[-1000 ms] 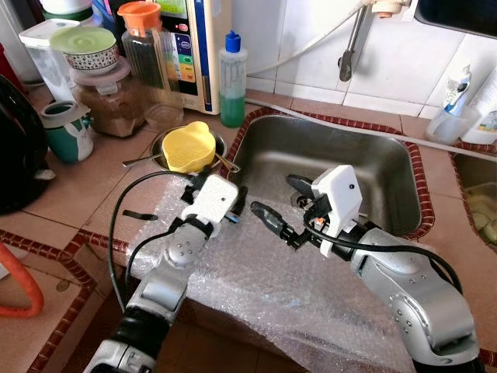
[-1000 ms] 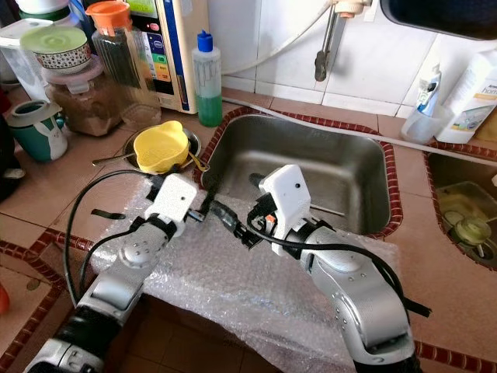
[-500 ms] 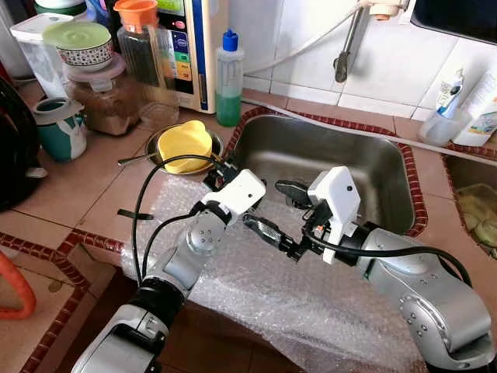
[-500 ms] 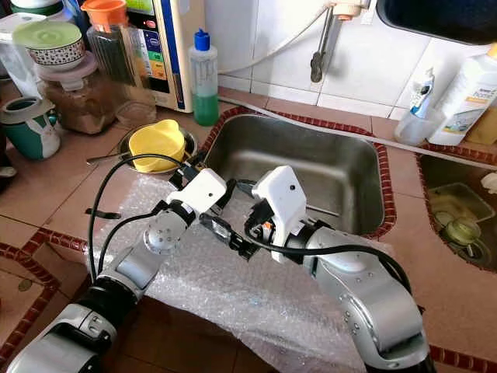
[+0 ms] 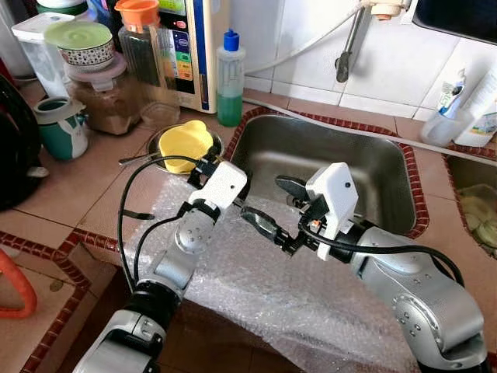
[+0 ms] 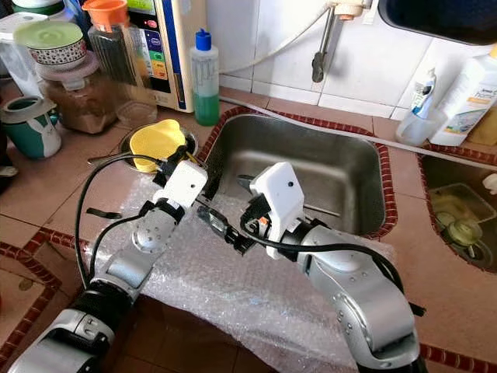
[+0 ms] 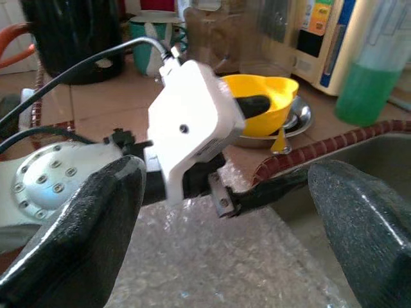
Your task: Kitchen organization
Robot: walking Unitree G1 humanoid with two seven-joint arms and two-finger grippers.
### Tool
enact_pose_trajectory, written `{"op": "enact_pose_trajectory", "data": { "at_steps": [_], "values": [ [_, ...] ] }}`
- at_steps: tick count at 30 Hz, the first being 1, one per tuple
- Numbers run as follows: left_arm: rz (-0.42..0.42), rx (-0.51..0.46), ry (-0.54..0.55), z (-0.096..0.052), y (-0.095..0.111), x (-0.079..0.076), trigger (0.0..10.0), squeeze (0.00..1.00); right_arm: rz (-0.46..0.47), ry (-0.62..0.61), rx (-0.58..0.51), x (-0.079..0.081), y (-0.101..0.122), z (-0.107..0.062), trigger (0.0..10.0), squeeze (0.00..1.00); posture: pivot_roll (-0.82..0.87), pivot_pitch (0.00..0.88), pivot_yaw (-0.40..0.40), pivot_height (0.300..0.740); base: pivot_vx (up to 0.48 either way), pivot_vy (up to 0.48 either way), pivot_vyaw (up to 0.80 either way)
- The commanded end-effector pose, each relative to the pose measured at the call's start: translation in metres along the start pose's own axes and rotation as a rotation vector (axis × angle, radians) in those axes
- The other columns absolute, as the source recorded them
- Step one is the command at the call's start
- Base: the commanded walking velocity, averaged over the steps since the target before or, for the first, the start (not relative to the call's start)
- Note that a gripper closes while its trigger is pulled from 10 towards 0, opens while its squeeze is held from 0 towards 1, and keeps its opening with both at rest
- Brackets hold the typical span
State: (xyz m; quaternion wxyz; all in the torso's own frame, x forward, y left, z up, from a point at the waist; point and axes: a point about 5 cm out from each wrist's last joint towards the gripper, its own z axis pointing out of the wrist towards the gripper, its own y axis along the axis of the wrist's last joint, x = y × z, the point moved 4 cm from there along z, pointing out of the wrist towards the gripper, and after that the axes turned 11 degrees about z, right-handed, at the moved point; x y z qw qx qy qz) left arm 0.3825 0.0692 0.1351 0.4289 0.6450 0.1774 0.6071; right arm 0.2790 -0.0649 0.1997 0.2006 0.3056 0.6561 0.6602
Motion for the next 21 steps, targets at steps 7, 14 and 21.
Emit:
{"op": "enact_pose_trajectory", "data": {
  "at_steps": [7,14,21],
  "values": [
    [-0.027,-0.017,0.019,0.0012,0.0036,0.0083,10.0,0.00,-0.011,-0.005,-0.011,0.0001,0.0020,0.0015,10.0,0.00,-0.07,0.079,-0.012,0.740,0.000,-0.147,0.00],
    [-0.035,-0.008,0.022,0.0001,0.0014,0.0092,10.0,0.00,-0.018,-0.007,-0.009,-0.0001,0.0011,0.0012,10.0,0.00,-0.07,0.082,-0.007,0.740,0.000,-0.294,0.00],
    [-0.035,-0.002,0.021,0.0000,-0.0006,0.0108,10.0,0.00,-0.019,-0.008,-0.008,0.0002,0.0002,0.0007,10.0,0.00,-0.07,0.082,-0.006,0.740,0.000,-0.346,0.00]
  ]
}}
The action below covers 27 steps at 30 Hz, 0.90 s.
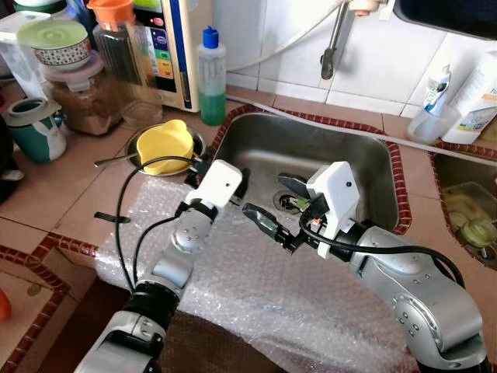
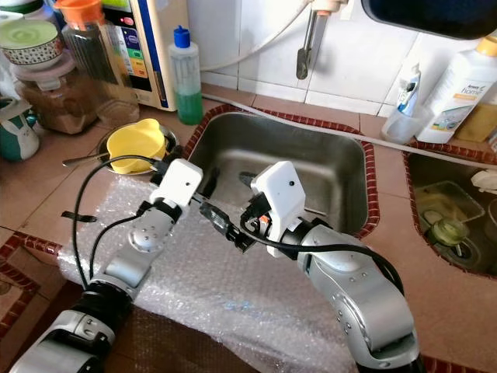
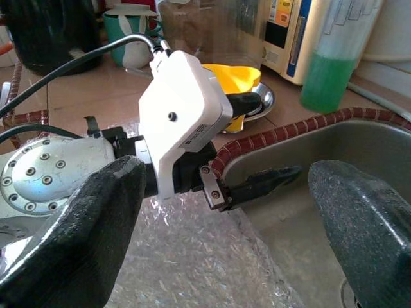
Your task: Kitchen organization
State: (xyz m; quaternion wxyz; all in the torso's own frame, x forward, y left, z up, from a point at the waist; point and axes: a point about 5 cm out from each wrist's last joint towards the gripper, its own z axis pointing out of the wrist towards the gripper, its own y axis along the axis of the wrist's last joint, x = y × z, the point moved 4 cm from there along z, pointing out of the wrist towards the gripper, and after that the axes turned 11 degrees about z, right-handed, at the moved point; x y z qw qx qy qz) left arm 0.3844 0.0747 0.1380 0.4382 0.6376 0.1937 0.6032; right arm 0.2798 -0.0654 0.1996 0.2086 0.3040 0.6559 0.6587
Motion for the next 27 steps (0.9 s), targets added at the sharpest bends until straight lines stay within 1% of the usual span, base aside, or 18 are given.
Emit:
{"op": "enact_pose_trajectory", "data": {
  "at_steps": [1,6,10,13,17,22,23,25,26,27],
  "values": [
    [0.003,-0.004,0.007,0.000,0.001,0.004,10.0,0.00,-0.006,0.001,-0.005,0.001,0.000,0.001,10.0,0.00,-0.07,0.083,-0.006,0.740,0.000,-0.307,0.00],
    [0.013,-0.003,0.009,0.000,0.000,0.005,10.0,0.00,-0.009,-0.002,-0.005,0.001,0.000,0.001,10.0,0.00,-0.07,0.083,-0.005,0.740,0.000,-0.270,0.00],
    [0.025,-0.003,0.015,-0.001,-0.001,0.007,10.0,0.00,-0.008,-0.005,-0.006,0.001,0.000,0.001,10.0,0.00,-0.07,0.084,-0.003,0.740,0.000,0.000,0.00],
    [0.011,0.003,0.024,-0.001,-0.002,0.009,10.0,0.00,-0.008,-0.004,-0.006,0.001,0.000,0.002,10.0,0.00,-0.07,0.084,-0.001,0.740,0.000,0.000,0.00],
    [0.014,-0.002,0.036,-0.001,-0.001,0.011,10.0,0.00,-0.009,-0.005,-0.007,0.001,0.000,0.002,10.0,0.00,-0.07,0.086,-0.001,0.740,0.000,0.000,0.00],
    [0.022,0.011,0.071,-0.002,-0.003,0.017,10.0,0.00,-0.009,-0.010,-0.008,-0.001,0.000,0.002,10.0,0.00,-0.07,0.086,0.001,0.740,0.000,0.000,0.00],
    [0.040,0.002,0.085,-0.002,-0.002,0.021,10.0,0.00,-0.009,-0.010,-0.008,-0.001,0.000,0.002,10.0,0.00,-0.07,0.087,0.002,0.740,0.000,0.000,0.00],
    [0.046,0.017,0.117,-0.003,-0.005,0.027,10.0,0.00,-0.008,-0.010,-0.010,0.000,0.000,0.002,10.0,0.00,-0.07,0.087,0.002,0.740,0.000,0.000,0.00],
    [0.057,0.036,0.128,-0.004,-0.010,0.030,10.0,0.00,-0.003,-0.006,-0.012,0.001,0.000,0.002,10.0,0.00,-0.06,0.087,0.006,0.740,0.000,0.000,0.00],
    [0.062,0.041,0.127,-0.004,-0.012,0.031,10.0,0.00,-0.001,-0.004,-0.013,0.001,0.000,0.002,10.0,0.00,-0.06,0.087,0.006,0.740,0.000,0.000,0.00]
  ]
}}
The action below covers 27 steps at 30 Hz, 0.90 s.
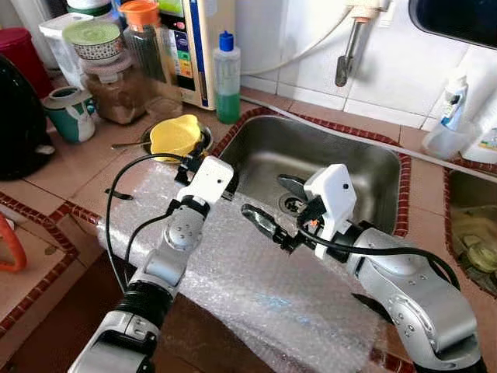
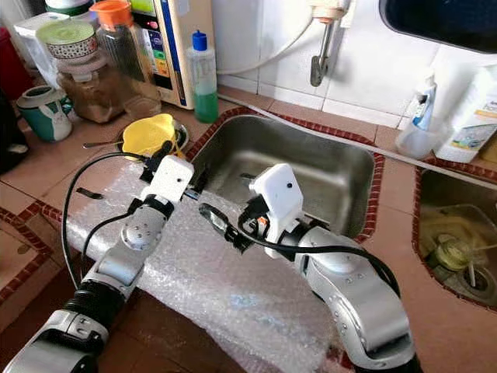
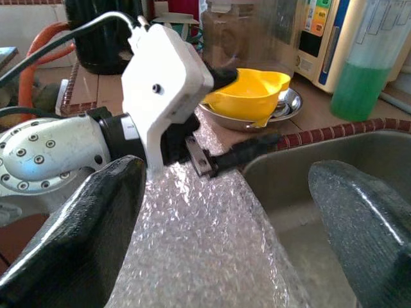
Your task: Kitchen organization
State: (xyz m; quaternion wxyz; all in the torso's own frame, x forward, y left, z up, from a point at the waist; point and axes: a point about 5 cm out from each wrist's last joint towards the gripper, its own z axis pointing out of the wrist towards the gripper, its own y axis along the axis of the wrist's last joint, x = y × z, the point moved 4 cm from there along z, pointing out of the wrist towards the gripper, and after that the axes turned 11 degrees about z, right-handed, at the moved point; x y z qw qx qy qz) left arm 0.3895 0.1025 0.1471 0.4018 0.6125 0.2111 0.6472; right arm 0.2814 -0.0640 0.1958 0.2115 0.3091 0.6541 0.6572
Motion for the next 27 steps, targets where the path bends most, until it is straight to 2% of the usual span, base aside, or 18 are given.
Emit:
{"op": "enact_pose_trajectory", "data": {
  "at_steps": [1,2,3,6,11,15,27],
  "values": [
    [0.016,0.018,0.012,-0.001,-0.005,0.003,10.0,0.00,-0.002,0.012,-0.014,0.003,0.003,0.000,10.0,0.00,-0.07,0.089,0.008,0.740,0.000,0.000,0.00],
    [0.023,0.027,0.012,0.000,-0.008,0.004,10.0,0.00,0.010,0.020,-0.016,0.004,0.004,0.000,10.0,0.00,-0.07,0.089,0.008,0.740,0.000,0.000,0.00],
    [0.047,0.032,0.011,0.001,-0.011,0.006,10.0,0.00,0.058,0.046,-0.027,0.009,0.006,-0.001,10.0,0.00,-0.07,0.091,0.009,0.740,0.000,0.000,0.00],
    [0.082,0.023,0.002,0.004,-0.012,0.009,10.0,0.00,0.100,0.090,-0.023,0.016,0.007,-0.002,10.0,0.00,-0.07,0.097,0.010,0.740,0.000,0.000,0.00],
    [0.123,0.002,-0.016,0.008,-0.010,0.009,10.0,0.00,0.080,0.114,0.001,0.020,0.005,-0.006,10.0,0.00,-0.09,0.103,0.012,0.740,0.000,0.000,0.00],
    [0.174,-0.029,-0.061,0.012,-0.007,0.001,10.0,0.00,0.085,0.113,0.007,0.020,0.005,-0.008,10.0,0.00,-0.10,0.106,0.012,0.740,0.000,0.000,0.00],
    [0.168,-0.038,-0.063,0.019,-0.005,0.001,10.0,0.00,0.072,0.108,0.019,0.020,0.006,-0.010,10.0,0.00,-0.10,0.104,0.016,0.740,0.000,0.000,0.00]
  ]
}}
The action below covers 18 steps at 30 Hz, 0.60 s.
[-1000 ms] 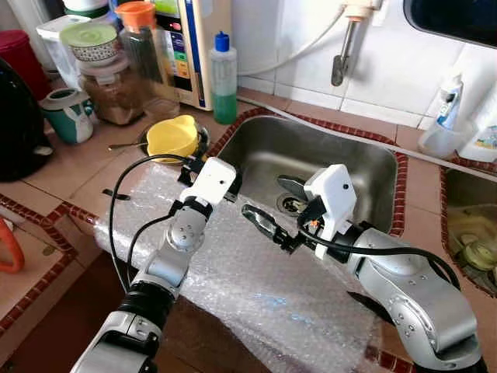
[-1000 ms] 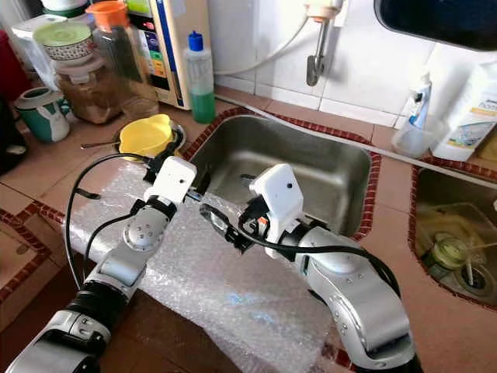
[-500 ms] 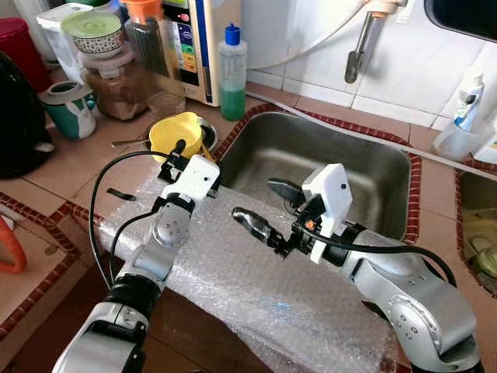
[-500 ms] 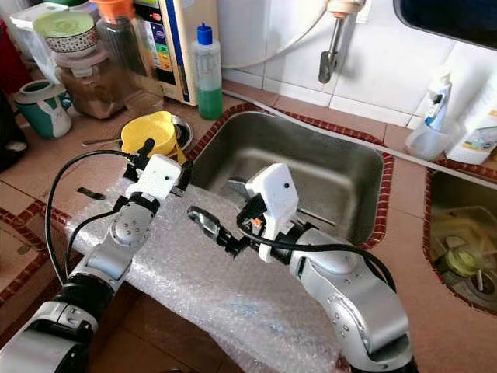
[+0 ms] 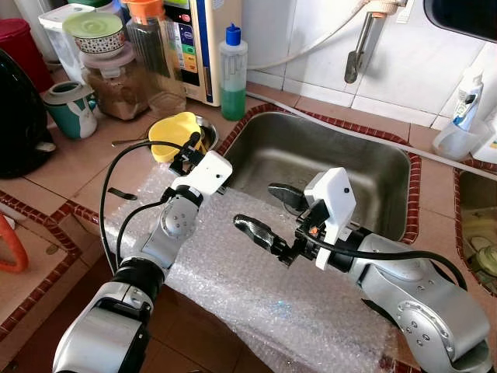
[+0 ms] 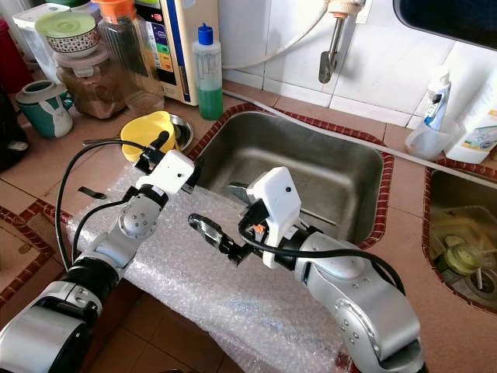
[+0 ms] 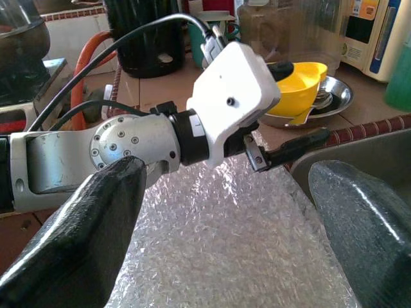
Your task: Kitchen organization
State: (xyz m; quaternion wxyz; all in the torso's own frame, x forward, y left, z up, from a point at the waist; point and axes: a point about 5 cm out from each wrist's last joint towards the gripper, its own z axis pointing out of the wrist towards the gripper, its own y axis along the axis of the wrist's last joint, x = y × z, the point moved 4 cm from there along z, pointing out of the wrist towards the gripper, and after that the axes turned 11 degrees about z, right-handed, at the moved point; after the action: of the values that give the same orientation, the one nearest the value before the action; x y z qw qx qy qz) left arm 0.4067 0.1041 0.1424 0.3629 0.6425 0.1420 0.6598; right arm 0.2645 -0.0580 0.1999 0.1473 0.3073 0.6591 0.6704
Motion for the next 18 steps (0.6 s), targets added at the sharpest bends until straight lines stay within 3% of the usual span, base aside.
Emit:
{"op": "enact_pose_trajectory", "data": {
  "at_steps": [1,4,5,6,7,9,14,15,18],
  "values": [
    [0.007,-0.012,0.000,0.003,0.003,0.002,10.0,0.00,-0.013,0.012,-0.008,0.004,0.005,-0.002,10.0,0.00,-0.10,0.103,0.016,0.740,0.000,0.000,0.00],
    [-0.011,0.007,-0.007,0.000,-0.004,0.001,9.8,0.00,-0.014,0.019,-0.004,0.005,0.005,-0.001,10.0,0.00,-0.11,0.104,0.015,0.740,0.000,0.000,0.00],
    [-0.018,0.013,-0.006,0.000,-0.005,0.000,7.8,0.00,-0.015,0.023,-0.003,0.005,0.005,-0.001,10.0,0.00,-0.11,0.104,0.015,0.740,0.000,0.000,0.00],
    [-0.024,0.016,-0.007,0.000,-0.006,0.000,6.7,0.00,-0.016,0.022,-0.003,0.005,0.005,-0.001,10.0,0.00,-0.11,0.103,0.015,0.740,0.000,0.000,0.00],
    [-0.033,0.019,-0.005,0.000,-0.006,0.000,3.4,0.00,-0.019,0.022,-0.001,0.005,0.005,-0.001,10.0,0.00,-0.11,0.103,0.014,0.740,0.000,0.000,0.00],
    [-0.041,0.022,-0.005,0.000,-0.007,0.000,1.5,0.00,-0.022,0.021,0.000,0.005,0.004,-0.001,10.0,0.00,-0.11,0.106,0.015,0.740,0.000,0.000,0.00],
    [-0.059,0.016,-0.006,0.001,-0.006,0.000,1.4,0.00,-0.027,0.018,-0.002,0.005,0.005,-0.001,10.0,0.00,-0.11,0.099,0.018,0.740,0.000,0.000,0.00],
    [-0.065,0.016,-0.010,0.001,-0.005,-0.001,0.1,0.00,-0.026,0.017,-0.003,0.005,0.005,-0.001,10.0,0.00,-0.11,0.100,0.018,0.740,0.000,0.000,0.00],
    [-0.061,0.010,-0.016,0.001,-0.004,-0.002,0.0,0.00,-0.026,0.018,-0.005,0.006,0.005,-0.001,10.0,0.00,-0.11,0.098,0.019,0.740,0.000,0.000,0.00]
  ]
}}
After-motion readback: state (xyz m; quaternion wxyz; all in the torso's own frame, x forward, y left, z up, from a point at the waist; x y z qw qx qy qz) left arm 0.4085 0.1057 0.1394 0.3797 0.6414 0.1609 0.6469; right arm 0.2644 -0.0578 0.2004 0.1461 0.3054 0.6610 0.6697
